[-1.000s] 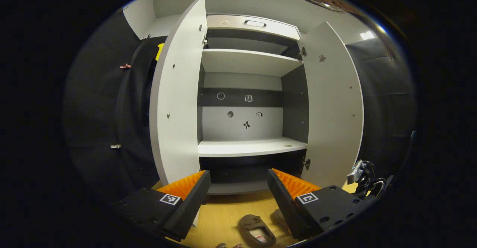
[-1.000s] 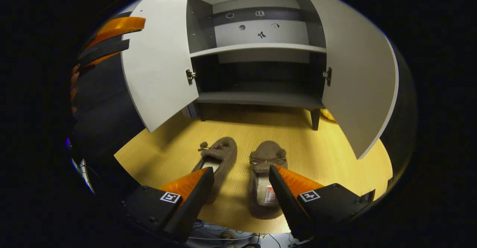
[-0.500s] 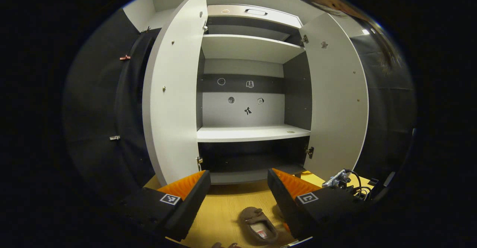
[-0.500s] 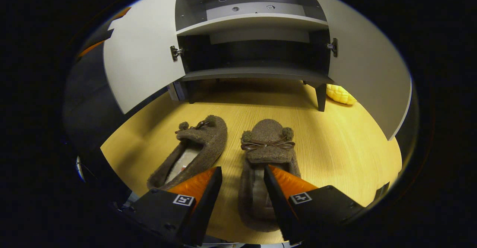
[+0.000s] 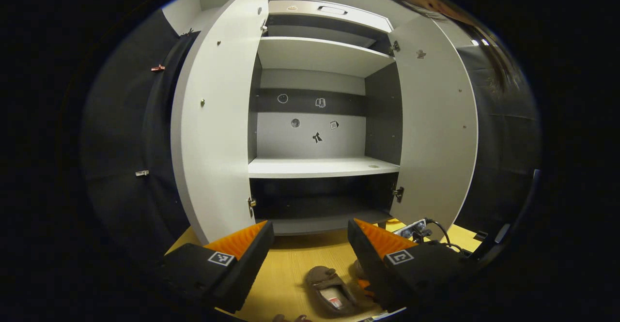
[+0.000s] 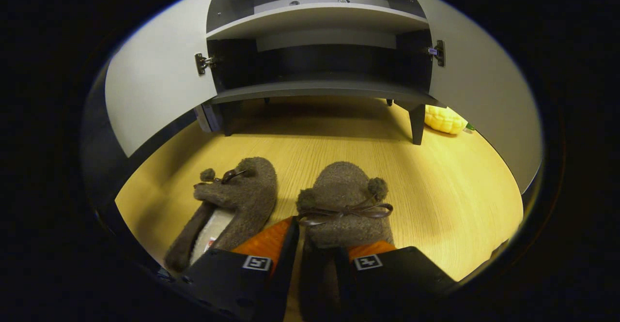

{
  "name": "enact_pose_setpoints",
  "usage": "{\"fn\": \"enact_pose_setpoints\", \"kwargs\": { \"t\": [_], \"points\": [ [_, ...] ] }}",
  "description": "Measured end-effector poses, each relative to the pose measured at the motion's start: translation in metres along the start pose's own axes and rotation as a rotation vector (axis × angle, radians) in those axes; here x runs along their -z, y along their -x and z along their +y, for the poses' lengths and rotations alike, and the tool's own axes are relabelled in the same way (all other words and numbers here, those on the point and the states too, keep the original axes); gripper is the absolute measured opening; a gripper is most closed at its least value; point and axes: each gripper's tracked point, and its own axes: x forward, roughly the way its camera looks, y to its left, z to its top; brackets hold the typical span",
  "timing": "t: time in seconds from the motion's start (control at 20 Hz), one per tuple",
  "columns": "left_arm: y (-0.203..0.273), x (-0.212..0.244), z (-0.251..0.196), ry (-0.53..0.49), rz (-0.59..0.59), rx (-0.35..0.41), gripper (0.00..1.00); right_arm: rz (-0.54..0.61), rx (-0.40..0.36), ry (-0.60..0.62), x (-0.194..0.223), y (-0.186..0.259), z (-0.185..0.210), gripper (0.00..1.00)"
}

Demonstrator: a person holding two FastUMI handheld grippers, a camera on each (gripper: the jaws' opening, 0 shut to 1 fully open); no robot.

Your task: Grab one shoe with the right hand and put it into the shoe cabinet, grab the other shoe with the left hand and put it into the shoe cabinet; then close the right door with the right hand and the left door with the left hand.

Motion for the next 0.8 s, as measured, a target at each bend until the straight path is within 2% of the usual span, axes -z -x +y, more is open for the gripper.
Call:
{"fn": "enact_pose_setpoints", "kwargs": {
  "t": [0.05, 0.2, 0.25, 0.6, 0.7, 0.8],
  "points": [
    [-0.001, 0.001, 0.002, 0.000, 0.001, -0.003, 0.98, 0.008, -0.006, -0.005, 0.001, -0.003, 0.001, 0.36],
    [-0.003, 0.003, 0.005, 0.001, 0.009, -0.011, 0.97, -0.009, 0.000, 0.004, -0.001, -0.003, 0.002, 0.34],
    [-0.003, 0.004, 0.006, 0.002, 0.012, -0.011, 0.97, 0.009, -0.005, 0.011, -0.002, -0.003, 0.003, 0.07],
    [-0.005, -0.003, 0.002, 0.022, -0.005, -0.001, 0.97, 0.007, -0.038, 0.029, -0.010, 0.007, 0.003, 0.06],
    [-0.005, -0.013, -0.002, 0.025, -0.023, 0.009, 0.98, -0.045, -0.064, 0.025, -0.039, 0.028, 0.008, 0.06],
    [-0.003, -0.027, -0.005, 0.014, -0.056, 0.024, 0.97, -0.142, -0.100, 0.026, -0.088, 0.057, 0.018, 0.06]
  ]
}}
